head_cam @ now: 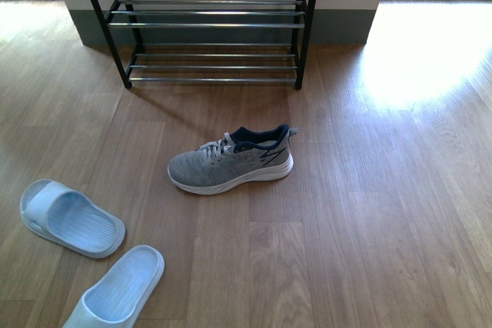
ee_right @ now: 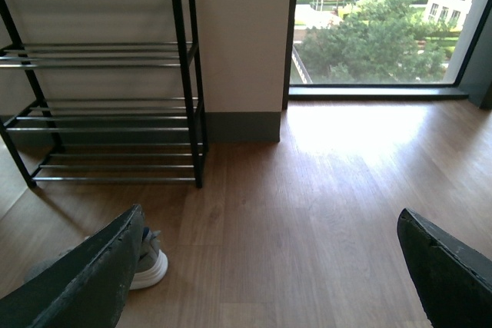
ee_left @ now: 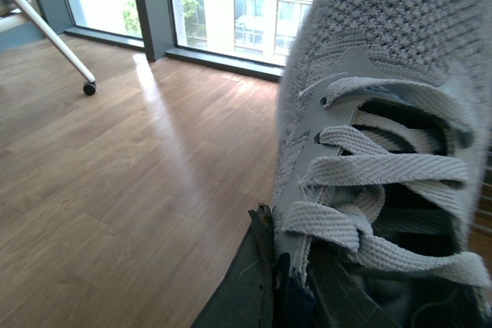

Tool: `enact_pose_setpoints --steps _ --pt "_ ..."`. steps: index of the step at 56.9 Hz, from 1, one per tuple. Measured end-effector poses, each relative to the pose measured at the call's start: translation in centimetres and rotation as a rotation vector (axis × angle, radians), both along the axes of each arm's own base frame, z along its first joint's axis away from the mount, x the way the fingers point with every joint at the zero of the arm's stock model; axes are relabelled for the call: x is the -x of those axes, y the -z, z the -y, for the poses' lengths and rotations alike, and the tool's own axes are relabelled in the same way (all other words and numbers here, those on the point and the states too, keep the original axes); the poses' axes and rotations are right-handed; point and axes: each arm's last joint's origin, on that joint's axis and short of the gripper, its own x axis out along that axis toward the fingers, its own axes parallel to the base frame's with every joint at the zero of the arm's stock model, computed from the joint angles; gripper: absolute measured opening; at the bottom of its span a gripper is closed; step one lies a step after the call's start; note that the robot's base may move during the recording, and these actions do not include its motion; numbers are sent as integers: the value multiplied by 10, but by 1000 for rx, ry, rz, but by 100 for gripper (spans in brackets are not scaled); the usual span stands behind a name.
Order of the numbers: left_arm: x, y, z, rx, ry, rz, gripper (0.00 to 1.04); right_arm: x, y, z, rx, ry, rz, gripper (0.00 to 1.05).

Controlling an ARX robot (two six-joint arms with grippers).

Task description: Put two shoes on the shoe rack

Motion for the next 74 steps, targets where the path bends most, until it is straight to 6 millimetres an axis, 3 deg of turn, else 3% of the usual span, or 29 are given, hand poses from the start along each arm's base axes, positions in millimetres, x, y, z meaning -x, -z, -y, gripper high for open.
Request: enact_pose_setpoints --steps 45,51,61,68,74 --pt "0 1 0 -16 -20 -8 2 0 0 0 0 -4 0 96" --pt "0 1 0 -16 -20 -9 2 -5 1 1 3 -166 -33 96" --pt "0 1 0 -14 -2 -9 2 -39 1 3 36 -221 -101 96" --pt "0 1 0 -14 -1 -9 2 -84 -3 2 119 -251 -152 96" --pt "0 1 0 -15 -7 -9 2 -133 14 1 201 -272 -269 96"
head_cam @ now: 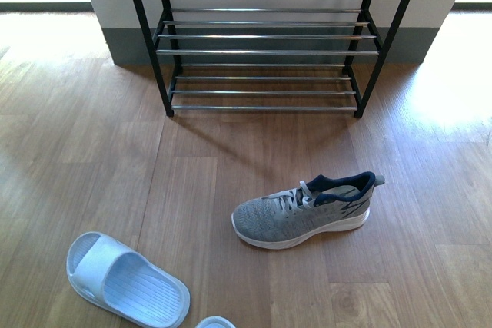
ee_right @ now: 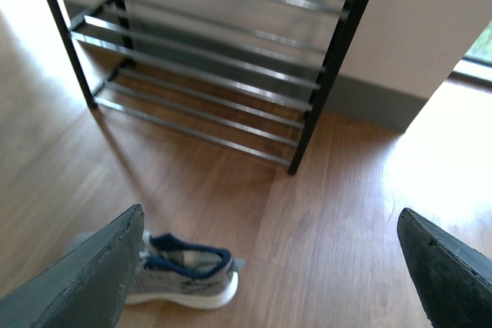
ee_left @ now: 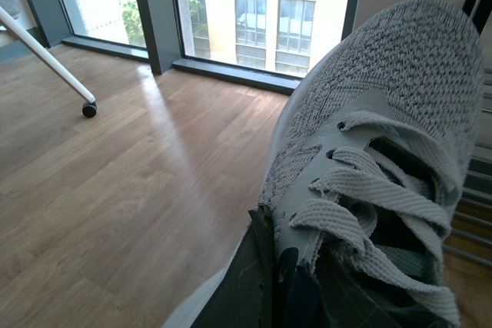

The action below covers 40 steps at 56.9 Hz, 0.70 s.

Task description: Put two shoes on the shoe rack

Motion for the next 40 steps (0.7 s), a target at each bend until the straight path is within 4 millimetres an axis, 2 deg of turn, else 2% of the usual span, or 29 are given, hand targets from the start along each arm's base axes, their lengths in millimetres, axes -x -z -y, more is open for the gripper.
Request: enact_pose_setpoints --steps 5,8,12,18,23,27,40 --pt "0 0 0 0 -1 0 2 -38 34 0 76 -21 -127 96" --pt "0 0 0 0 0 0 2 -50 47 0 99 -16 -163 96" --pt "0 0 0 1 3 0 2 -79 76 0 150 -38 -243 96" --pt "0 0 0 1 2 0 2 -110 115 -3 225 -90 -344 96" --pt "0 0 0 0 1 0 2 -126 143 -11 265 -161 -421 96" --pt "0 0 0 0 2 0 2 -133 156 -17 300 -197 -430 96" --pt "0 0 0 1 2 0 2 -151 186 -43 429 -343 -406 96"
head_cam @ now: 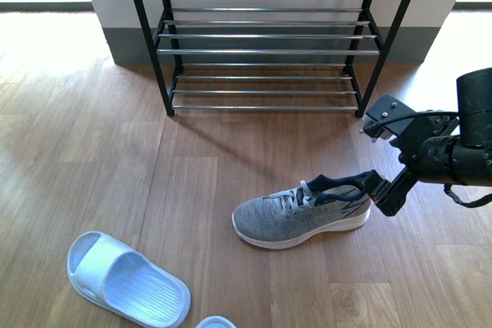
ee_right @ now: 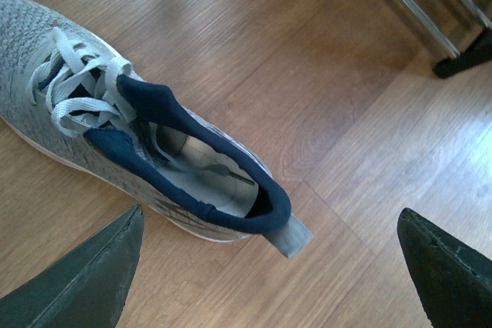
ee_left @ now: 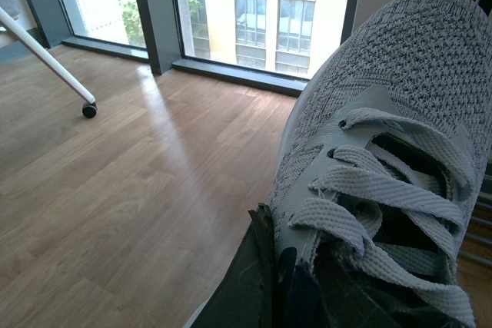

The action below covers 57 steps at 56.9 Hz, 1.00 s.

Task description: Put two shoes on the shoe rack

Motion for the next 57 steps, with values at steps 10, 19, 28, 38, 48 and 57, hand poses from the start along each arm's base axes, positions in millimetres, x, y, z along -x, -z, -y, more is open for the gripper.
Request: enact_pose_setpoints --steps 10,19,28,38,48,57 --pt "0 0 0 0 -1 0 2 1 12 -16 15 -123 -5 96" --pt "0 0 0 0 0 0 2 3 20 -25 34 -204 -12 96" --pt "0 0 0 0 0 0 2 1 38 -28 76 -285 -49 96" --pt "0 0 0 0 0 0 2 -1 59 -28 95 -320 -117 96" --pt "0 0 0 0 0 0 2 -6 74 -32 101 -328 -141 96" --pt "0 0 0 0 0 0 2 -13 87 -36 109 -335 -157 84"
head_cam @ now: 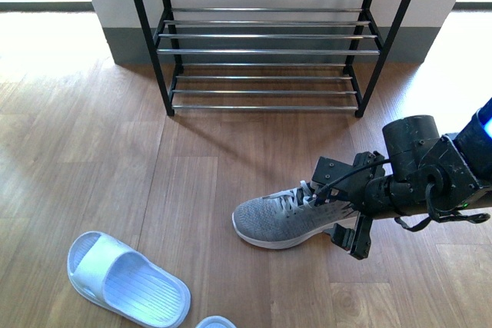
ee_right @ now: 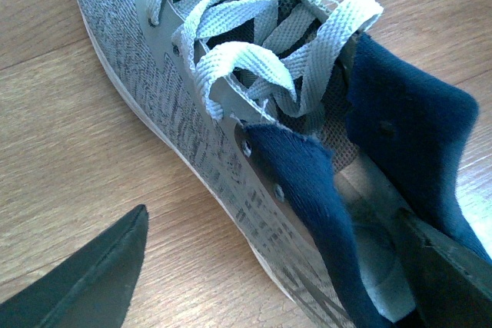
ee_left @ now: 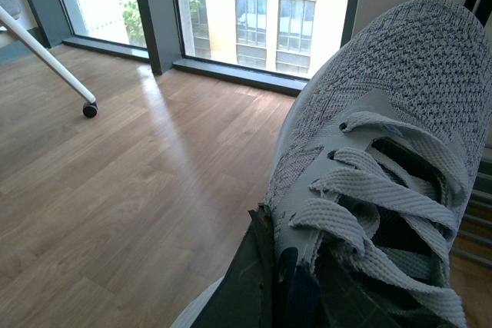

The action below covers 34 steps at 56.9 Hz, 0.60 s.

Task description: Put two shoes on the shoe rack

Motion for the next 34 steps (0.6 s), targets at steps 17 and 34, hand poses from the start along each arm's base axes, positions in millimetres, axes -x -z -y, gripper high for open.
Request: enact_pose_setpoints --steps 17,34 --pt "0 0 0 0 0 0 2 -8 11 -8 3 44 -12 37" --pt "0 0 0 0 0 0 2 -4 9 -6 -54 145 -49 1"
